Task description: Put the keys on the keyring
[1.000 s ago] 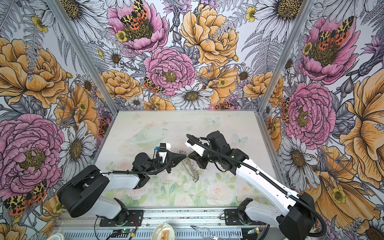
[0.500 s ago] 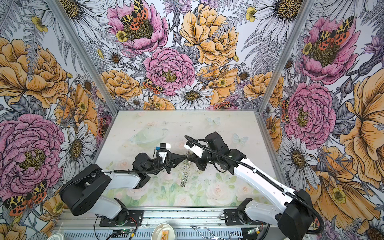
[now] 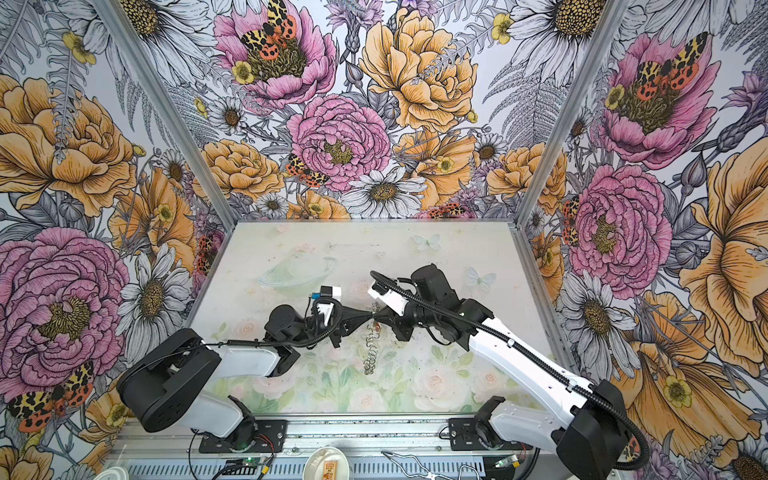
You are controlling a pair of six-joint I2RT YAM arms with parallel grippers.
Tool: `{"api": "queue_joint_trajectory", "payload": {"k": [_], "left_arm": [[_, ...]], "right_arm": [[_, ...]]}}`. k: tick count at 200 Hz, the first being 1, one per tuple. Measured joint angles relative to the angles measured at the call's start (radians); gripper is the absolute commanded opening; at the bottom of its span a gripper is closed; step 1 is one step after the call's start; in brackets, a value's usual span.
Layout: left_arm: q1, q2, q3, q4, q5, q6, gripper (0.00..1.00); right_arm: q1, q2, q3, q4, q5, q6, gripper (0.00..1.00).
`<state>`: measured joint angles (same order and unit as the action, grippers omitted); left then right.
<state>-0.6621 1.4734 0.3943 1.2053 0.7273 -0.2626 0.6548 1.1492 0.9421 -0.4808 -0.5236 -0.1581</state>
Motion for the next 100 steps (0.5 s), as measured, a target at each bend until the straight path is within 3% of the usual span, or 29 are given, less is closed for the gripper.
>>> {"api": "queue_joint_trajectory", "payload": {"k": [16, 29, 46, 100], "left_arm": [[0.008, -0.023, 0.000, -0.026, 0.002, 0.008, 0.00], [0.014, -0.040, 0.000, -0.033, 0.003, 0.011, 0.00], [0.023, -0.058, -0.001, -0.038, 0.003, 0.011, 0.00], [0.030, -0.083, -0.013, -0.064, 0.042, 0.012, 0.00]], "right_arm": [[0.000, -0.002, 0.000, 0.000, 0.003, 0.000, 0.00], [0.000, -0.002, 0.000, 0.000, 0.004, 0.000, 0.09], [0.000, -0.003, 0.000, 0.000, 0.003, -0.005, 0.14], [-0.002, -0.021, -0.005, 0.000, -0.015, -0.026, 0.18]]}}
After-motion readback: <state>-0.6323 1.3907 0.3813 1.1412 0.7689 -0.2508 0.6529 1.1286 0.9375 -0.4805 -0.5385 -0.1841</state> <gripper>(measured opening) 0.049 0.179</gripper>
